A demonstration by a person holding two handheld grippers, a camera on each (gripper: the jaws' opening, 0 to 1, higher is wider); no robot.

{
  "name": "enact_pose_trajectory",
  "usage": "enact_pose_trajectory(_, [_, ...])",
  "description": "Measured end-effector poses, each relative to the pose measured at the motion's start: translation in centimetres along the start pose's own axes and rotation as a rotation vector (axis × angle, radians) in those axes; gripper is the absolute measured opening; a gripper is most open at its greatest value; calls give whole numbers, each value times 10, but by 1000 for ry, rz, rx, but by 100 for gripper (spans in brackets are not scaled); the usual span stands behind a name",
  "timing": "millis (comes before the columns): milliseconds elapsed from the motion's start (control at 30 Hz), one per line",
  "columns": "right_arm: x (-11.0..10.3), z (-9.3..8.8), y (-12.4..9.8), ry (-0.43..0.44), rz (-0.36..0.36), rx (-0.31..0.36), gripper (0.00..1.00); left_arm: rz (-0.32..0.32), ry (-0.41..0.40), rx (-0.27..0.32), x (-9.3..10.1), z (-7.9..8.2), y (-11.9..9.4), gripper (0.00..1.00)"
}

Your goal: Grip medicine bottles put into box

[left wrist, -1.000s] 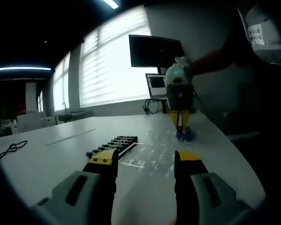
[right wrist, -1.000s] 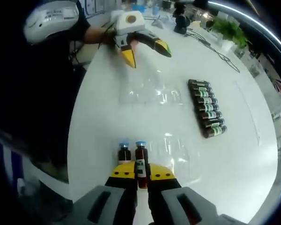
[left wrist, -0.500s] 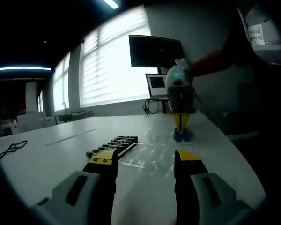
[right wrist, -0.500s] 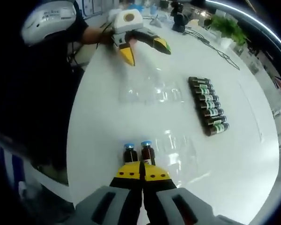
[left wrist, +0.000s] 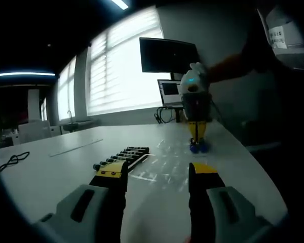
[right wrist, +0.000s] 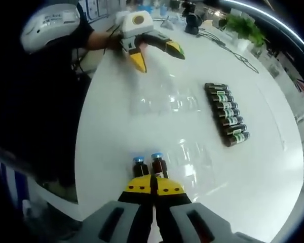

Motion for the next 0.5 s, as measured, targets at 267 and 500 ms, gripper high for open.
enact_pose_trajectory(267, [13,10,-12,56,-47,62,0,0,0,0,0,0,0,41])
enact_pose_trajectory(500, [22,20,-11,49,-90,99,3,2,-4,4,0,1,0,41])
Point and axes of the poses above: the point that each gripper's makers call its tool centre point, and the gripper's own axes: y roughly forward along the fingers, x roughly to its right, z roughly out of its top, the point moved 5 cm from there along -y, roughly backward along the fingers, and after that the axes turned 9 degrees about -y, right-handed, at the moved point
